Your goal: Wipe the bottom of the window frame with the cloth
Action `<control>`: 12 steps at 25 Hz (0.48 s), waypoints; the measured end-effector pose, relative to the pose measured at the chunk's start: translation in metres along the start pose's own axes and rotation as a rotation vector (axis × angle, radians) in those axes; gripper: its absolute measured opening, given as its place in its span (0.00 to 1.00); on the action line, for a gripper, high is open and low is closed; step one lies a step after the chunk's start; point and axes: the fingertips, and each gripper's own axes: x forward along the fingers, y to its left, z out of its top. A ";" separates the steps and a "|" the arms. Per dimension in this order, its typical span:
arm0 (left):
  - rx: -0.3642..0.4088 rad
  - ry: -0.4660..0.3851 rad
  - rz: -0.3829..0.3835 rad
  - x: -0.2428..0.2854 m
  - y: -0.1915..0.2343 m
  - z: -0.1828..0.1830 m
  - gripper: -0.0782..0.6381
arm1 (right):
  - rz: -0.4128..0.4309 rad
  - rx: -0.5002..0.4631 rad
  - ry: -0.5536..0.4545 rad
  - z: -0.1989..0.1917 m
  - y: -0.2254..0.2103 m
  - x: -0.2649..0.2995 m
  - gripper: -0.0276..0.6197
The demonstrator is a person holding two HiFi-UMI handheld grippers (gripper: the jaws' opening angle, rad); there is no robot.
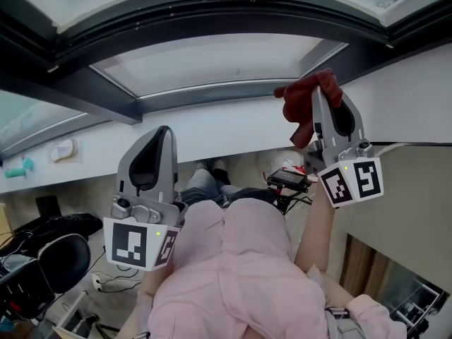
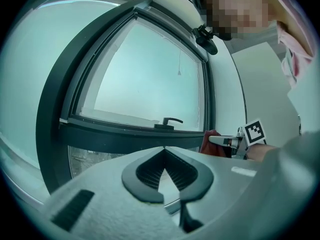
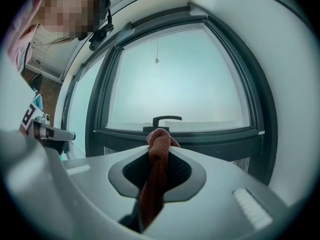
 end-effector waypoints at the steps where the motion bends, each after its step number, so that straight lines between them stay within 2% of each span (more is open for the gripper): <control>1: -0.001 -0.003 -0.009 -0.001 0.002 0.002 0.11 | -0.012 0.000 0.000 0.002 0.002 -0.001 0.13; 7: -0.001 0.004 -0.056 -0.010 0.018 0.011 0.11 | -0.050 -0.012 0.002 0.017 0.025 -0.002 0.13; 12: 0.008 -0.004 -0.098 -0.013 0.028 0.013 0.11 | -0.164 -0.020 -0.005 0.022 0.023 -0.016 0.13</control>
